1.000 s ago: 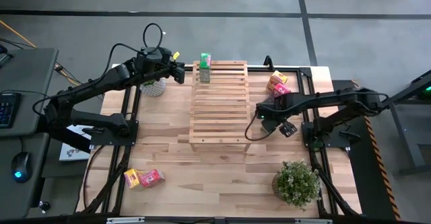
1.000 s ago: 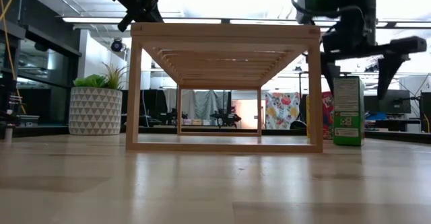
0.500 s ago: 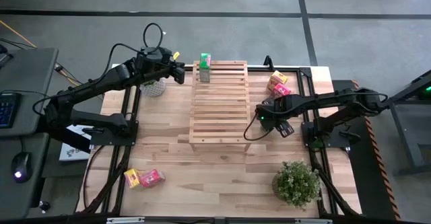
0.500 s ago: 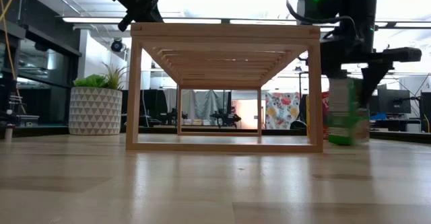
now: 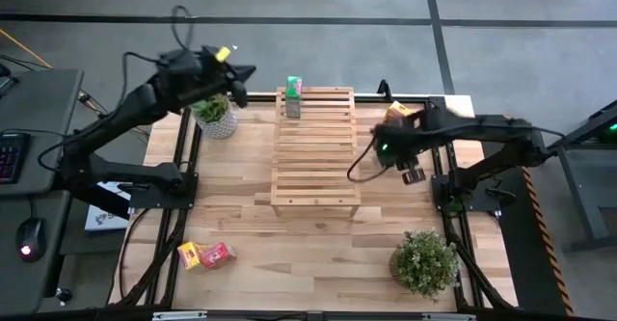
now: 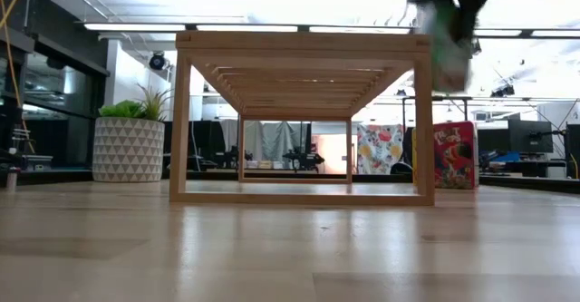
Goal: Stack cereal on shelf
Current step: Put the right green cereal box on the shelf and align with the other green cereal box
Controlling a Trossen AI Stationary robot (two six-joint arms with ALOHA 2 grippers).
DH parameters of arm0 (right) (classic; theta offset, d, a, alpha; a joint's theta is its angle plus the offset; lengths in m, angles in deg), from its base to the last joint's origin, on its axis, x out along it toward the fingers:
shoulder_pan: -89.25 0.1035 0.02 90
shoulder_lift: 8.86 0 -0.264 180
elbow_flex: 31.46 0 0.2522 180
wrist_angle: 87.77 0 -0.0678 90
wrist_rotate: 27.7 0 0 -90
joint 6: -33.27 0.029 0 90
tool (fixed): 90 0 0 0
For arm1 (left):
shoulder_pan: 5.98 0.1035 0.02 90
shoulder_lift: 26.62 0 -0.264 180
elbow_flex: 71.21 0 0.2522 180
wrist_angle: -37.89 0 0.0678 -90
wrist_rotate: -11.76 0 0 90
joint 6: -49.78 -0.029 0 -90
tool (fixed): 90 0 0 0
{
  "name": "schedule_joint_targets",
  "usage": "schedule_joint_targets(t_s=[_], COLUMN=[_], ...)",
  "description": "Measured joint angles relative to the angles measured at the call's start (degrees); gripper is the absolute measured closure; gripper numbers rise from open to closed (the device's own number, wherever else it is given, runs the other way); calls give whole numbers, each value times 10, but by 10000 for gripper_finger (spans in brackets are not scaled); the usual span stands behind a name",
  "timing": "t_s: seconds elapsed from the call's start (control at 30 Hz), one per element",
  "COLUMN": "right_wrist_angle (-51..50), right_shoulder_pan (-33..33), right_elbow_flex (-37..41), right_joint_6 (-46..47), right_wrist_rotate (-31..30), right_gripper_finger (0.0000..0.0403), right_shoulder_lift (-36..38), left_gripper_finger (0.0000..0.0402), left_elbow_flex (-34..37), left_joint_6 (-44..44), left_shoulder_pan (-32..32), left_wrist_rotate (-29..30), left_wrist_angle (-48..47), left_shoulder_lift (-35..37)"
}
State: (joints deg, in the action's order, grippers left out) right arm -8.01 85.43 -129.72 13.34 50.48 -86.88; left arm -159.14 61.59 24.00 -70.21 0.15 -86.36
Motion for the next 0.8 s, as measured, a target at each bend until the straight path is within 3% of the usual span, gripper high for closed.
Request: schedule_joint_targets(t_s=[0.13, 0.33, 0.43, 0.53, 0.67, 0.8], right_wrist_angle=[43, 170, 172, 111, -2, 9], right_shoulder_pan=[0, -26, -48, -65, -94, -115], right_elbow_flex=[-129, -233, -297, -381, -490, -471], right_joint_6=[20, 9, 10, 5, 19, 19], right_wrist_rotate=[-53, -118, -117, -115, -53, -12], right_gripper_finger=[245, 237, 237, 237, 236, 236], right_shoulder_lift=[1, -56, -129, -217, -326, -361], left_gripper_finger=[401, 401, 401, 401, 401, 401], left_elbow_flex=[-33, -35, -35, -35, -35, -35], left_joint_6=[-14, -14, 0, 14, 16, 16], left_shoulder_pan=[0, 0, 0, 0, -1, -9], left_wrist_rotate=[0, 0, 0, 0, -3, -4], left_wrist_angle=[3, 13, 13, 11, 10, 11], left_shoulder_lift=[11, 14, 4, -8, -18, -23])
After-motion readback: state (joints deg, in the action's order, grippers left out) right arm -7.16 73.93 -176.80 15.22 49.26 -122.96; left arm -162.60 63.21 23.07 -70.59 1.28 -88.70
